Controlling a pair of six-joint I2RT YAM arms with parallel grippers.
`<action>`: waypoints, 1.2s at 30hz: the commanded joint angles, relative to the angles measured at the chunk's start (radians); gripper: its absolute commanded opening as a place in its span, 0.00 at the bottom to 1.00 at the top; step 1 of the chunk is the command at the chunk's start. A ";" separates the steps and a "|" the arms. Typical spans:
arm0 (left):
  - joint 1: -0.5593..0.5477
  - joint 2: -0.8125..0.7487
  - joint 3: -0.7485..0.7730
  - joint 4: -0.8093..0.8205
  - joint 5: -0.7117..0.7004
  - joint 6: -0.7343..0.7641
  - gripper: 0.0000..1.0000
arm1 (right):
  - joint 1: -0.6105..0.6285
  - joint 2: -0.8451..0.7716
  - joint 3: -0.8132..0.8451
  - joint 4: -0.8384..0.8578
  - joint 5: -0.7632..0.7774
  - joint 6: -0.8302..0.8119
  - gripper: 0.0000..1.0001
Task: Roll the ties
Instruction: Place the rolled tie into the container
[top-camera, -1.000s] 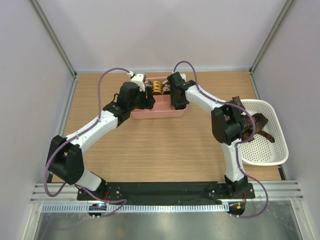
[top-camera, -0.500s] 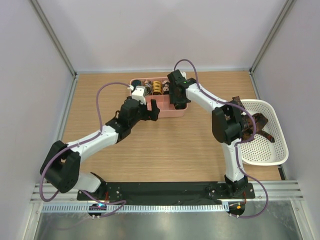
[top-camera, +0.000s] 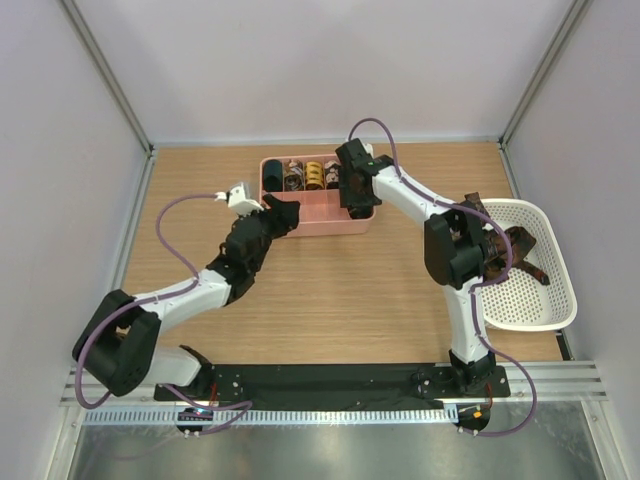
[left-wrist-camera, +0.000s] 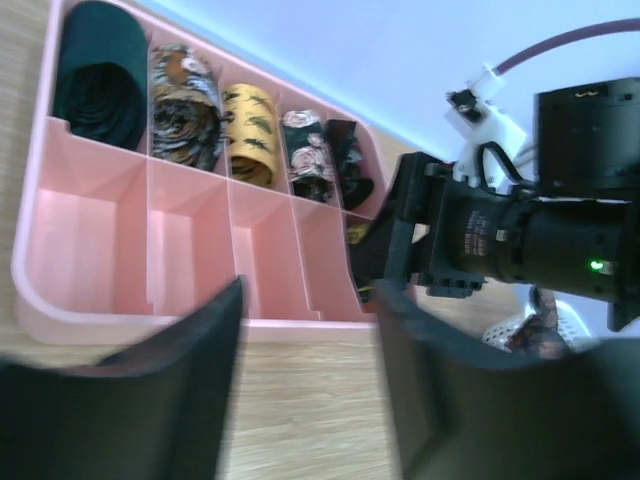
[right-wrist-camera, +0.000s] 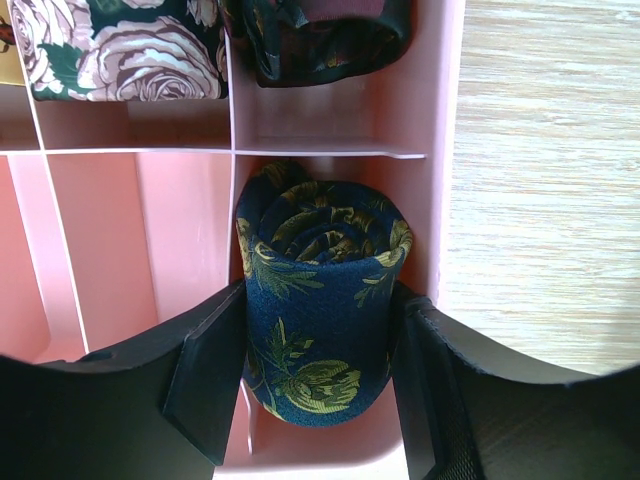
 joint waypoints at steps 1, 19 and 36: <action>-0.030 -0.004 -0.033 0.182 0.025 -0.134 0.47 | -0.017 0.047 0.007 -0.117 -0.056 -0.003 0.64; -0.328 0.611 0.136 0.934 -0.191 0.016 0.00 | -0.039 0.071 0.068 -0.200 -0.119 0.013 0.66; -0.299 0.820 0.349 0.934 -0.208 0.021 0.00 | -0.042 0.063 0.073 -0.226 -0.154 0.010 0.68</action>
